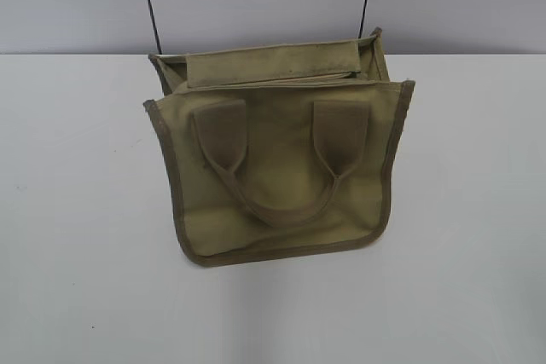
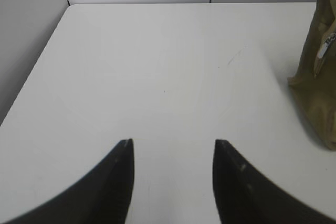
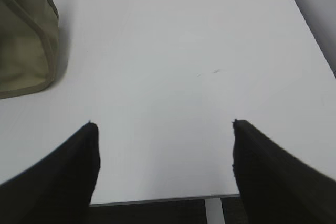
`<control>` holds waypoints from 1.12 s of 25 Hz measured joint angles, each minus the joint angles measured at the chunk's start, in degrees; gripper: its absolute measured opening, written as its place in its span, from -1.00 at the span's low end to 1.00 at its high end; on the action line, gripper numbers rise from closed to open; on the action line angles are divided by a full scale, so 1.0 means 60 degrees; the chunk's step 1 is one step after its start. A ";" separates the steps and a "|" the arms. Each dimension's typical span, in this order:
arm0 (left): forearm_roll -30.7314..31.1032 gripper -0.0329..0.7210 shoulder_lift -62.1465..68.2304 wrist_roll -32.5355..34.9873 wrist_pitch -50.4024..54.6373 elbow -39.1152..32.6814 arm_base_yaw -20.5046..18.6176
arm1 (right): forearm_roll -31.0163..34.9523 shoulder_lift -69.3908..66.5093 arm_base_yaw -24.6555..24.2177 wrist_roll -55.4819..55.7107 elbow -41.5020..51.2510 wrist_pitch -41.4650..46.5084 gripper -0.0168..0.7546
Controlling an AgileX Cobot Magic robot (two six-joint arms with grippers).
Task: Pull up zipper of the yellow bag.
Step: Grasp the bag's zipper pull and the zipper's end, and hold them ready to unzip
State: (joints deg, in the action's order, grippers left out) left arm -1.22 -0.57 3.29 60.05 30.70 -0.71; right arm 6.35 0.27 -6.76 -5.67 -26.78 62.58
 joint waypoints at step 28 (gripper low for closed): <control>0.0000 -0.03 0.0000 0.0000 0.0000 0.0000 0.0000 | 0.0000 0.0000 0.0000 0.0000 0.0000 0.0000 0.54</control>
State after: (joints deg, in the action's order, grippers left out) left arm -1.22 -0.57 3.29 60.05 30.70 -0.71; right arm 6.35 0.27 -6.76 -5.67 -26.78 62.58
